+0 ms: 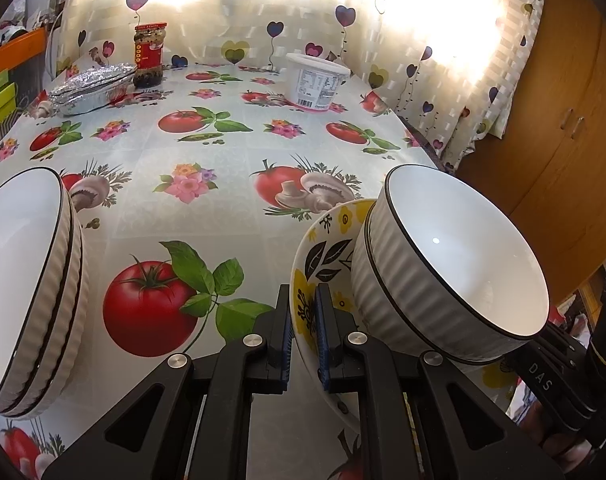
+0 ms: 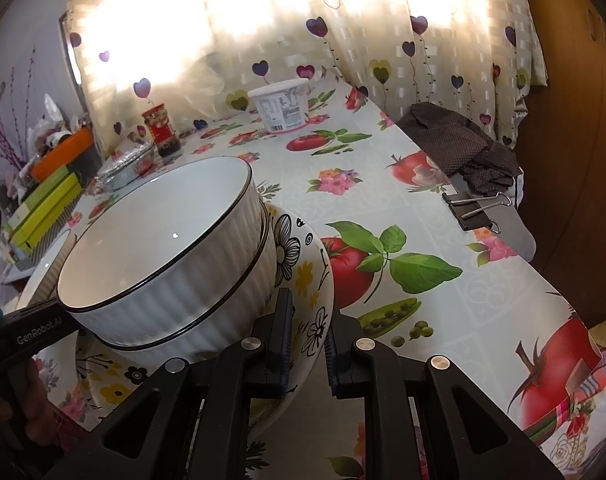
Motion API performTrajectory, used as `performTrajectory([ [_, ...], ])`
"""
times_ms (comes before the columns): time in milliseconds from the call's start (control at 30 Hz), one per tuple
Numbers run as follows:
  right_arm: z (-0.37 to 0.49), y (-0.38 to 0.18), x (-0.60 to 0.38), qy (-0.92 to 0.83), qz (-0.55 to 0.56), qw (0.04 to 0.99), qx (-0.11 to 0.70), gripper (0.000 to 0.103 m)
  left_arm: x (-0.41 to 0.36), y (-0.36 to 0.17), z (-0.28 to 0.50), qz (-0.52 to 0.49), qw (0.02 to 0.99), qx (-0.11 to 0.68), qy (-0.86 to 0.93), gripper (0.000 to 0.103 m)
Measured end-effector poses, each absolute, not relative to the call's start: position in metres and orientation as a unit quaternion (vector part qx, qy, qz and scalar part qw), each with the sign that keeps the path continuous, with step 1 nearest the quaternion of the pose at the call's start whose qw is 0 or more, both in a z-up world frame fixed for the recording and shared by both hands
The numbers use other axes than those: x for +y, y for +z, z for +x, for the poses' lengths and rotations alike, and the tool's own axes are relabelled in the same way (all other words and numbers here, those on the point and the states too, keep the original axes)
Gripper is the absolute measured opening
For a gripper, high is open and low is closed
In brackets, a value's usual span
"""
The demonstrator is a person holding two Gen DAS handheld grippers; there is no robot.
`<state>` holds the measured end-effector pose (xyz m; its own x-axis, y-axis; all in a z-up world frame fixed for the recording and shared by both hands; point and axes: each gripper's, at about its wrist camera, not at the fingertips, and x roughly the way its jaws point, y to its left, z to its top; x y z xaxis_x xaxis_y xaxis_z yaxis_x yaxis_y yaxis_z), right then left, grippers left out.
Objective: Organize plates and bowls
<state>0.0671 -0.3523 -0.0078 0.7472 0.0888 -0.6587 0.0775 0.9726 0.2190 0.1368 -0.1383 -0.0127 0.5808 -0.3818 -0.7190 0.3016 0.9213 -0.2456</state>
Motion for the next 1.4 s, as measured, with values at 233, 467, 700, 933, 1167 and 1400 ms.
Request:
performTrajectory([
  [233, 0.067, -0.006, -0.349, 0.011, 0.122, 0.931, 0.344, 0.014, -0.134, -0.011, 0.137, -0.05, 0.891, 0.41, -0.19, 0.011],
  [467, 0.068, -0.006, -0.343, 0.015, 0.114, 0.935, 0.334, 0.015, -0.13, -0.01, 0.137, -0.051, 0.894, 0.405, -0.185, 0.011],
  [700, 0.07, -0.008, -0.341, 0.019, 0.114, 0.937, 0.33, 0.015, -0.126, -0.009, 0.135, -0.056, 0.896, 0.4, -0.185, 0.011],
  [933, 0.071, -0.005, -0.337, 0.022, 0.106, 0.941, 0.322, 0.015, -0.122, -0.005, 0.134, -0.055, 0.9, 0.394, -0.178, 0.011],
  [1167, 0.074, 0.009, -0.33, 0.031, 0.097, 0.945, 0.31, 0.015, -0.114, 0.005, 0.133, -0.062, 0.905, 0.385, -0.17, 0.011],
  [1400, 0.08, 0.025, -0.317, 0.048, 0.09, 0.947, 0.304, 0.015, -0.098, 0.02, 0.133, -0.069, 0.913, 0.371, -0.158, 0.011],
])
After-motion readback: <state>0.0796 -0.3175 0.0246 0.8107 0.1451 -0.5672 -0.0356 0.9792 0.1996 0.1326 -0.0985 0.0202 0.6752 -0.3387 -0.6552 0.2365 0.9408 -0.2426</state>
